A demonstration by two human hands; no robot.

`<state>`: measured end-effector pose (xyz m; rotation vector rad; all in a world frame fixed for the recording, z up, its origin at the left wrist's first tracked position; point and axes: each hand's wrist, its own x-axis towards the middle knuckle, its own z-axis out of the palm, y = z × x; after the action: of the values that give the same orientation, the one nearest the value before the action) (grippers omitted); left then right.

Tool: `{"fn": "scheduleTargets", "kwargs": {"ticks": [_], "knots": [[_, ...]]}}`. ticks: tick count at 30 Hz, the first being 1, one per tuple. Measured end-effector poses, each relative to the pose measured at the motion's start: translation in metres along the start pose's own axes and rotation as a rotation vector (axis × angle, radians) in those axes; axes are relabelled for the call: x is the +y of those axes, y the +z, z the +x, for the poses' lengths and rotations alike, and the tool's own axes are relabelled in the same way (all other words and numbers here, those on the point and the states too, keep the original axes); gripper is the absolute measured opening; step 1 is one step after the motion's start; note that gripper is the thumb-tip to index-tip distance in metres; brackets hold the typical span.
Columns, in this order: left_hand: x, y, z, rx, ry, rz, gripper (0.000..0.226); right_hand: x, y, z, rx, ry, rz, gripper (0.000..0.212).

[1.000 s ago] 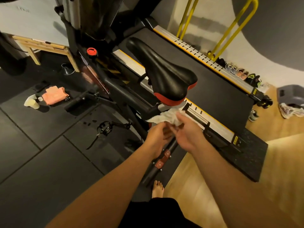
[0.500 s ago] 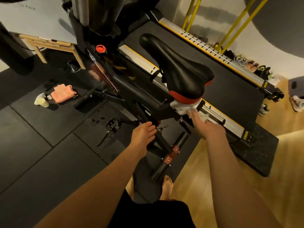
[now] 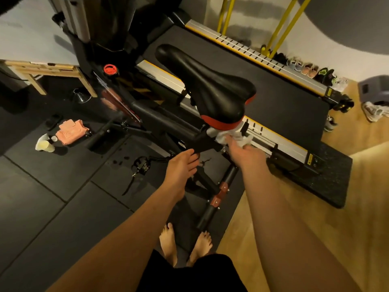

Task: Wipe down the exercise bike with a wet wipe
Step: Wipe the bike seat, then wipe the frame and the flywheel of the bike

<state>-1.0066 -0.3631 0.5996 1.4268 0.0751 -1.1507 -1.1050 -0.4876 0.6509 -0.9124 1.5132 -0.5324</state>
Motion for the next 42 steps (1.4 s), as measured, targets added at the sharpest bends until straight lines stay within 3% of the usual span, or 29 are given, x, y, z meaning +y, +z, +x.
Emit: {"fn": "scheduleTargets", "kwargs": {"ticks": [4, 6, 8, 11, 14, 16, 20, 24, 29, 34, 38, 42], "knots": [[-0.012, 0.032, 0.004, -0.068, -0.033, 0.065, 0.037, 0.018, -0.062, 0.032, 0.089, -0.042, -0.396, 0.044], [-0.016, 0.048, 0.000, -0.100, -0.048, 0.089, 0.038, 0.027, -0.080, 0.046, 0.070, -0.006, -0.438, 0.037], [-0.020, 0.059, -0.006, -0.132, -0.048, 0.106, 0.038, 0.032, -0.083, 0.050, 0.048, -0.105, -0.366, 0.027], [-0.026, 0.062, -0.012, -0.148, -0.048, 0.170, 0.037, 0.027, -0.075, 0.049, -0.035, -0.136, -0.035, 0.024], [-0.031, 0.055, -0.012, -0.103, -0.019, 0.197, 0.038, 0.028, -0.043, 0.071, -0.232, 0.262, 0.855, 0.034], [-0.035, 0.052, -0.011, -0.047, -0.030, 0.174, 0.038, 0.039, -0.019, 0.082, -0.111, 0.393, 0.978, 0.033], [-0.043, 0.051, -0.010, -0.001, -0.053, 0.138, 0.037, 0.049, -0.023, 0.090, -0.238, 0.468, 1.278, 0.037], [-0.037, 0.065, -0.008, -0.020, -0.047, 0.068, 0.035, 0.051, -0.070, 0.090, -0.202, 0.329, 1.290, 0.036], [-0.038, 0.100, -0.007, -0.139, -0.081, 0.089, 0.038, 0.059, -0.109, 0.056, -0.222, 0.364, 1.113, 0.035], [-0.039, 0.122, -0.010, -0.335, -0.084, 0.210, 0.030, 0.051, -0.122, 0.027, -0.445, 0.379, 0.896, 0.033], [-0.035, 0.118, -0.013, -0.168, 0.056, 0.256, 0.014, 0.042, -0.119, 0.026, -0.501, 0.269, 0.637, 0.039], [-0.023, 0.086, -0.019, -0.032, 0.147, 0.319, 0.011, 0.040, -0.103, 0.019, -0.525, 0.116, 0.298, 0.052]]}}
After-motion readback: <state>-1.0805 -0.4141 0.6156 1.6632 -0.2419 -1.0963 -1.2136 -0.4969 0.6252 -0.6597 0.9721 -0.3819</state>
